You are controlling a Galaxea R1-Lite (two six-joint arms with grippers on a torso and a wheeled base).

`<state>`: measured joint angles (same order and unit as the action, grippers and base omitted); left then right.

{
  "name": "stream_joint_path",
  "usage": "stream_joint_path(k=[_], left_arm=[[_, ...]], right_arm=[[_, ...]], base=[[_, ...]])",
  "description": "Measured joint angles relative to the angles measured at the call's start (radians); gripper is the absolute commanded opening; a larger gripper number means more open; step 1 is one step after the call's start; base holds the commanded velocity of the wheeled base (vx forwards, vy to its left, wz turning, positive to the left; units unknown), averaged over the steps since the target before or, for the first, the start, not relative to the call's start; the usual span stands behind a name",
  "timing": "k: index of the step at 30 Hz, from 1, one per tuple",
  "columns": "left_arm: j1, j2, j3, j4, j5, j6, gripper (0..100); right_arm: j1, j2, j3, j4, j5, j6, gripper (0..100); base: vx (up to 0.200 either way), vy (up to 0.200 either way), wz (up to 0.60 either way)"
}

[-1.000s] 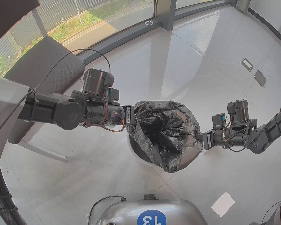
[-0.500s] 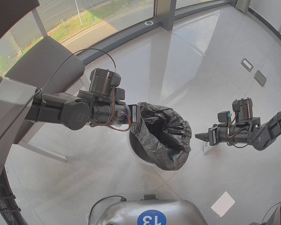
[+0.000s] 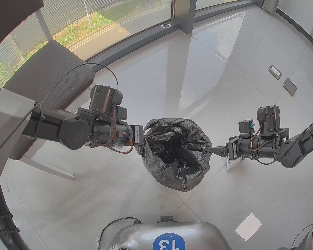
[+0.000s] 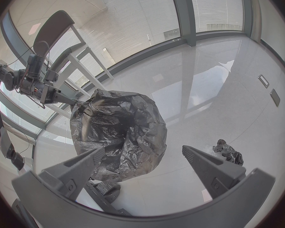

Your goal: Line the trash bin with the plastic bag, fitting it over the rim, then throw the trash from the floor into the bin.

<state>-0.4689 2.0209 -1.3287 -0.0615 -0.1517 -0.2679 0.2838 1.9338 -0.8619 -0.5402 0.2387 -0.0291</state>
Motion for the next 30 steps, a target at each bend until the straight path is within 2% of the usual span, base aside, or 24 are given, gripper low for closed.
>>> stream_joint_path(k=[10, 30], left_arm=[[0.067, -0.036, 0.118, -0.036, 0.001, 0.048, 0], [0.159, -0.057, 0.159, -0.037, 0.0, 0.106, 0]], right_arm=[[0.019, -0.007, 0.004, -0.001, 0.0, -0.001, 100], [0.02, -0.008, 0.008, -0.009, 0.0, -0.001, 100]], base=[[0.0, 0.0, 0.0], [0.0, 0.0, 0.0]])
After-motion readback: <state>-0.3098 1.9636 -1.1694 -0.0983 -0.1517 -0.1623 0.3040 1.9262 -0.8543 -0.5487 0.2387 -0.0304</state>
